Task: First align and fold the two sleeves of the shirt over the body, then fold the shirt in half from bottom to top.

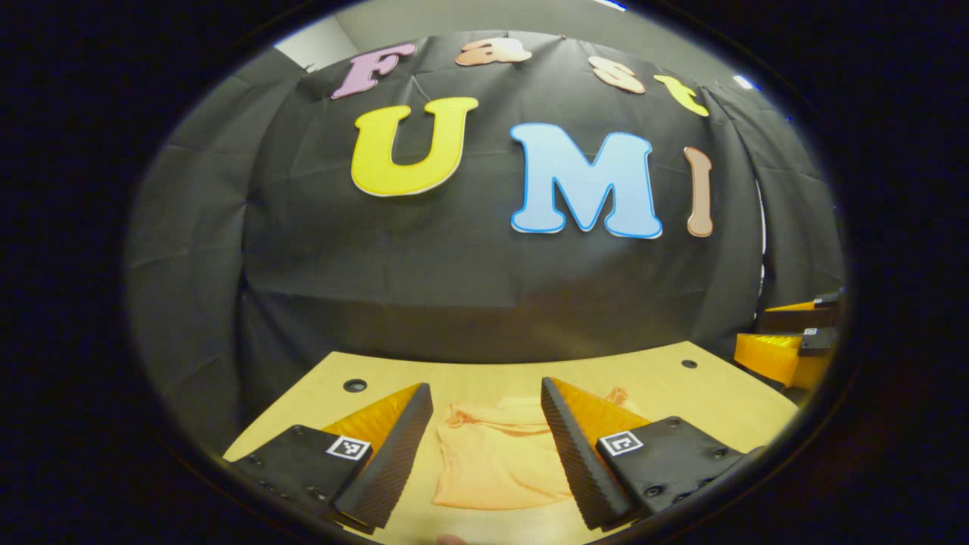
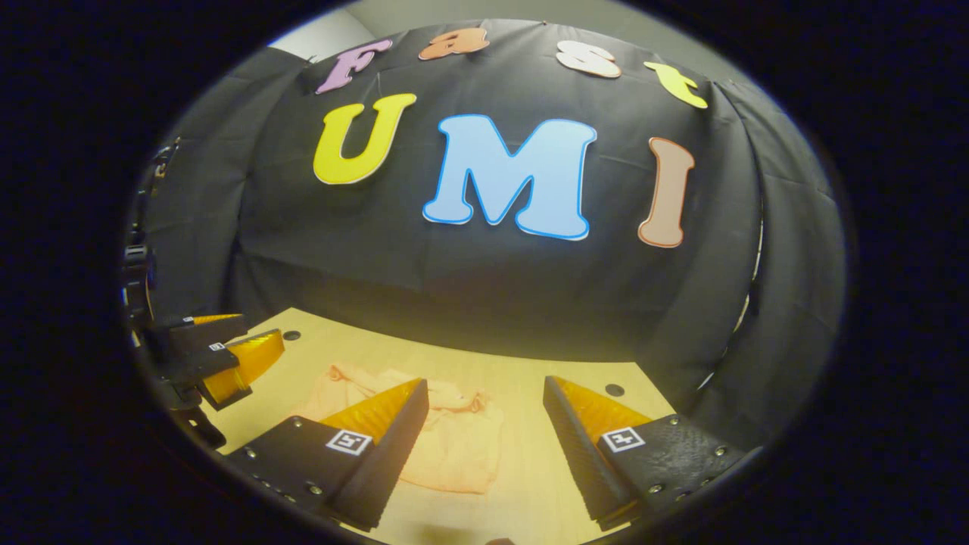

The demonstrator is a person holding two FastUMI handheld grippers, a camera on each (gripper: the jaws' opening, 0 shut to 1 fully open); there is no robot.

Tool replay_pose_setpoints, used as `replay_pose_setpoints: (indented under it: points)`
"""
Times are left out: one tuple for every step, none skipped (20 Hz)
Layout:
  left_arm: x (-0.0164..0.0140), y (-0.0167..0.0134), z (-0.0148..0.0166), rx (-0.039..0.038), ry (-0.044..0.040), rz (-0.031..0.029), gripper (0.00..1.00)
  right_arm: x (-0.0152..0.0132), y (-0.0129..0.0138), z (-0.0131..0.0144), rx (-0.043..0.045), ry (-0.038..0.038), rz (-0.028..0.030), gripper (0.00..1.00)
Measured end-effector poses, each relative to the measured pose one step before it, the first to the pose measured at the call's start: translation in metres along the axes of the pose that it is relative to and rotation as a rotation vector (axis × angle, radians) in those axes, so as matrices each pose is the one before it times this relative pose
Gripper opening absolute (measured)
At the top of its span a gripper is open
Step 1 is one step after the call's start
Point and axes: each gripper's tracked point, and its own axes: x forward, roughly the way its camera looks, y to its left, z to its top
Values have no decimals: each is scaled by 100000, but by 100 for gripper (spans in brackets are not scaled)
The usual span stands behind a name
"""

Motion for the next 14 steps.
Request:
replay_pose_setpoints:
  points:
    - [-1238,-278,589,-410,-1104,307,94,-1051,-119,282,-107,-961,140,95]
    - [-1312,-251,372,-555,-934,284,94,-987,-52,468,-396,-1983,171,95]
    - [-1214,-215,483,-546,-753,433,94,-904,-15,355,-1027,-1394,322,94]
    - [-1065,26,216,-591,-647,537,94,-963,86,272,-1392,-1449,479,93]
    - [-1048,-149,328,-723,-619,479,94,-947,104,291,-1174,-966,528,93]
    - [-1097,-200,317,-636,-1033,298,94,-862,215,324,-432,-1527,758,95]
    - [-1033,-152,114,-122,-507,427,94,-808,204,311,-73,-974,750,94]
    - [-1077,17,209,-18,-467,574,94,-1083,382,175,-195,-1158,802,94]
    - [-788,-54,140,-348,-286,230,94,-816,186,349,-228,-1165,288,94]
    - [-634,53,273,-394,-552,103,94,-690,-6,324,-154,-1363,256,94]
    - [-728,-55,343,-160,-397,477,94,-536,126,341,-216,-1007,274,94]
    - [-619,98,176,-222,-468,520,94,-627,35,172,-489,-963,135,94]
    - [-660,-17,318,-244,-573,-19,94,-546,-76,298,-534,-1020,-111,94]
    - [-609,-20,356,-103,-628,314,94,-627,-48,174,-262,-950,-289,94]
